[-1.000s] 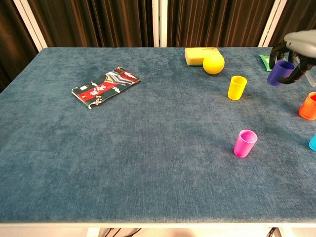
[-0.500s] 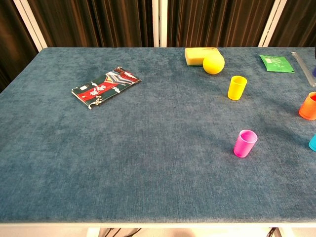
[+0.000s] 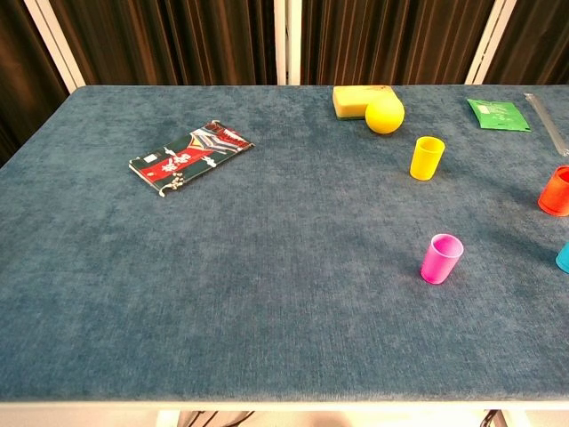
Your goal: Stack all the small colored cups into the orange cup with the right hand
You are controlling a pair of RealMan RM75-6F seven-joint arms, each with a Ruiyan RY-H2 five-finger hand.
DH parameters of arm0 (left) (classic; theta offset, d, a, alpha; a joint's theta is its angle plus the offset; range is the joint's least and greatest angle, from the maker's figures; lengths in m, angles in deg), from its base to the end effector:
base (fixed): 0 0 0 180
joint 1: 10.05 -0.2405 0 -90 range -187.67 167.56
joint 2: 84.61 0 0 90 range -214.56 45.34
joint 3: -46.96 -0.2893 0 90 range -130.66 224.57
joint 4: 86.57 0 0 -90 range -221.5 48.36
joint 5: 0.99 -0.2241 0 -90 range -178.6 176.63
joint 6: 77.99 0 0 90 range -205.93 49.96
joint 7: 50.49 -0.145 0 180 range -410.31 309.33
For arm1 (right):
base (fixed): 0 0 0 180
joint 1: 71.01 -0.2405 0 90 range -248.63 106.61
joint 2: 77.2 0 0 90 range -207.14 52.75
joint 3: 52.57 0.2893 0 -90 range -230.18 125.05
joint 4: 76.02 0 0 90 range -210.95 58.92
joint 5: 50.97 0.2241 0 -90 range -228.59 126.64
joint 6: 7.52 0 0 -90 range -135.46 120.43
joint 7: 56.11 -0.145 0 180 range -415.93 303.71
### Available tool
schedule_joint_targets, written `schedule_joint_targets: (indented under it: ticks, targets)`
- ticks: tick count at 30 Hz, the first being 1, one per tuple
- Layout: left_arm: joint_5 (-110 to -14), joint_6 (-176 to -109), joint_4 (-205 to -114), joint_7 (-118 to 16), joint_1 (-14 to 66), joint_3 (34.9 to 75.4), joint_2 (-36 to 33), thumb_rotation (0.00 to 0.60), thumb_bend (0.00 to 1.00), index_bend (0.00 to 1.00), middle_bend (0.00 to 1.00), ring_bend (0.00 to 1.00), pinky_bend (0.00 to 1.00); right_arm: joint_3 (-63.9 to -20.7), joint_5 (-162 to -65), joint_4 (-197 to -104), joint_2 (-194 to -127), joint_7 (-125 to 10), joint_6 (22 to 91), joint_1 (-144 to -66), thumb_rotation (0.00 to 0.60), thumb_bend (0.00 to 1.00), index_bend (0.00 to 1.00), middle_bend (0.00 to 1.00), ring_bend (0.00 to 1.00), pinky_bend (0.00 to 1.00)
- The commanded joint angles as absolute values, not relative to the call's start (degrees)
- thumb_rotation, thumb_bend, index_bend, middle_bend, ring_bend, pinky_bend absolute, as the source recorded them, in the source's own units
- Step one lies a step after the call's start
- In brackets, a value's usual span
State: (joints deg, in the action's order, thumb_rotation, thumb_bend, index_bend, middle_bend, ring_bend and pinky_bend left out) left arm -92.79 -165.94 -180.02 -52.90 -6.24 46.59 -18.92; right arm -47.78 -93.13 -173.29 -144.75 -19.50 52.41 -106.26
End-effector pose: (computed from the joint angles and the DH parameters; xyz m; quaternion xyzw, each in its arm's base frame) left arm -0.3311 0.1657 0.1429 -0.6208 -0.3739 -0.4018 0.5598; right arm -0.2894 -0.3386 0.0964 0.6883 -0.4008 0.1676 0.5809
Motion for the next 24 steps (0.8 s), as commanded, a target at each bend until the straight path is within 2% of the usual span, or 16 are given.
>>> schedule_joint_targets:
  ticks: [1,6,8,13,15,18,24]
  targets:
    - [-92.76,-165.93,-179.94,-52.77,-6.21,46.64,-18.93,0.600,0.07,0.04,0.00,0.00,0.00,-47.89,-93.06,-172.92,-145.19,-19.52,52.55,-106.37,0.600,0.31,0.51,0.43,0.44,0.23]
    - [-92.75,-165.99,-179.61,-52.35,-6.24,46.65,-18.87,0.600,0.07,0.03,0.00,0.00,0.00,-48.19,-92.82,-172.55,-145.52,-19.37,52.34,-106.60,0.600,0.28,0.48,0.39,0.43,0.23]
    - [-92.68,-165.96,-179.45,-52.22,-6.28,46.62,-18.80,0.600,0.07,0.03,0.00,0.00,0.00,-48.42,-92.38,-172.79,-145.24,-19.15,51.74,-106.81,0.600,0.27,0.41,0.35,0.40,0.24]
    - [-92.71,-166.11,-179.05,-51.80,-6.38,46.57,-18.66,0.600,0.07,0.03,0.00,0.00,0.00,-48.57,-92.66,-173.37,-144.38,-19.86,50.80,-107.12,0.600,0.24,0.18,0.20,0.24,0.23]
    - [-92.79,-166.26,-178.92,-51.66,-6.43,46.59,-18.61,0.600,0.07,0.03,0.00,0.00,0.00,-48.46,-93.38,-173.48,-144.25,-20.79,50.88,-106.97,0.600,0.23,0.12,0.15,0.20,0.22]
    - [-92.84,-166.40,-178.83,-51.51,-6.48,46.59,-18.61,0.600,0.07,0.03,0.00,0.00,0.00,-48.26,-94.54,-173.65,-144.01,-22.08,50.97,-106.80,0.600,0.23,0.08,0.12,0.19,0.22]
    - [-92.92,-166.26,-178.86,-51.52,-6.39,46.58,-18.61,0.600,0.07,0.03,0.00,0.00,0.00,-45.93,-97.43,-174.00,-144.65,-25.03,51.65,-107.57,0.600,0.22,0.08,0.14,0.19,0.21]
